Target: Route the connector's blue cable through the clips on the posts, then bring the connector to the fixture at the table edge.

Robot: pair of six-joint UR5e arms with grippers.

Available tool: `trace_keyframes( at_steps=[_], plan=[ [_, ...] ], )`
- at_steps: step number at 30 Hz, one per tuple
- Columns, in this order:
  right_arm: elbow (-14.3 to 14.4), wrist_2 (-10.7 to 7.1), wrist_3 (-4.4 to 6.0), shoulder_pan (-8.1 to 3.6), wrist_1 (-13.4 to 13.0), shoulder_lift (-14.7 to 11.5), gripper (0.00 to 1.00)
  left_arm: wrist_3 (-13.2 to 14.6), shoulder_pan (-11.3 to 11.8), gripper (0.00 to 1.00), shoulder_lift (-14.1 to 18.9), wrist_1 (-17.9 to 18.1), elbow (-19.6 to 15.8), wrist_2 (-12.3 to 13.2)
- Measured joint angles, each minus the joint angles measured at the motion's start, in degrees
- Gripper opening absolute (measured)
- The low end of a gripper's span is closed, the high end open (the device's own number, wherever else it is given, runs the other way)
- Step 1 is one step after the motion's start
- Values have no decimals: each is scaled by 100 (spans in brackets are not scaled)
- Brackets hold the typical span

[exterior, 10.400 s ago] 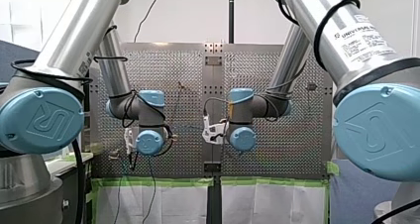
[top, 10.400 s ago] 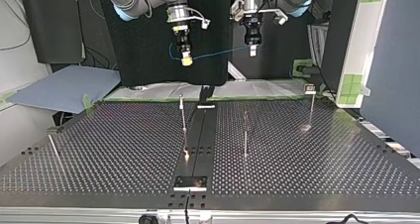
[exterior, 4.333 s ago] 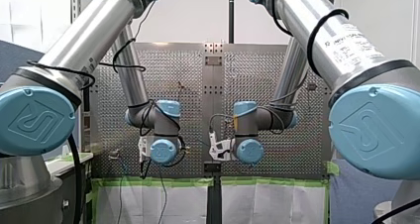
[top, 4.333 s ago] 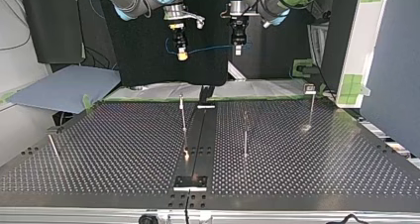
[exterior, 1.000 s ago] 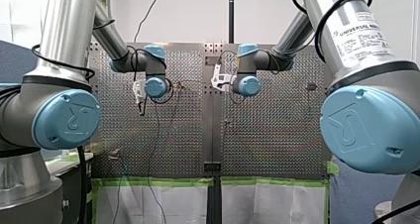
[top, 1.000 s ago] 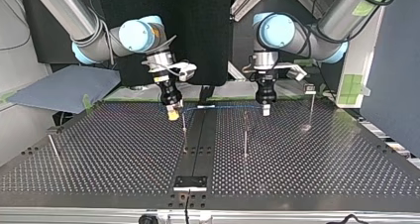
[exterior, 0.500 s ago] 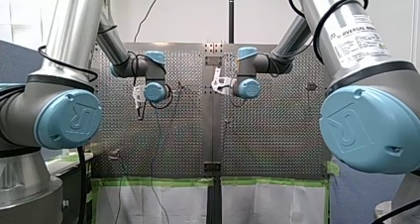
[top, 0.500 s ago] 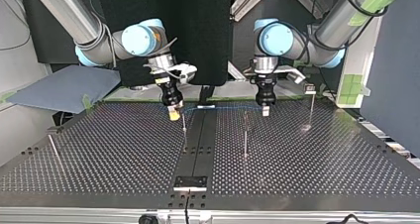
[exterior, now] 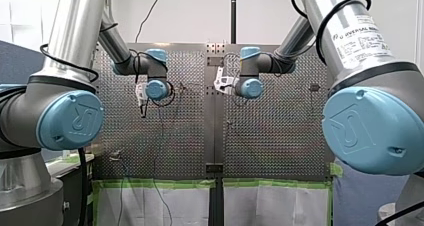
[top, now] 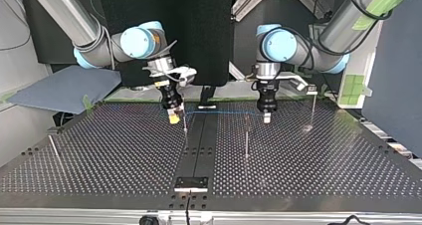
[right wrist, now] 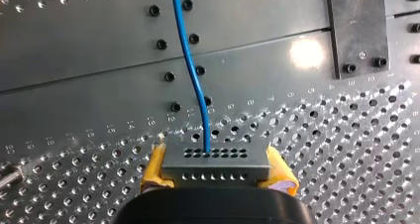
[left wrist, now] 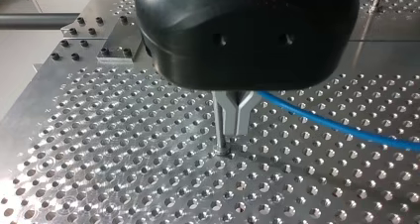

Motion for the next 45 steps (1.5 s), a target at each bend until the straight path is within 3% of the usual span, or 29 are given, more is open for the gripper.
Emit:
trace_keyframes(
  at_steps=[22,45],
  plan=[
    [-152,-20,55,-104,-24,247,0,43,157,0,-195,-141,423,161],
    [-334,-53,91,-412,-27,319,0,83,329,0,-476,-287,691,274]
  ],
)
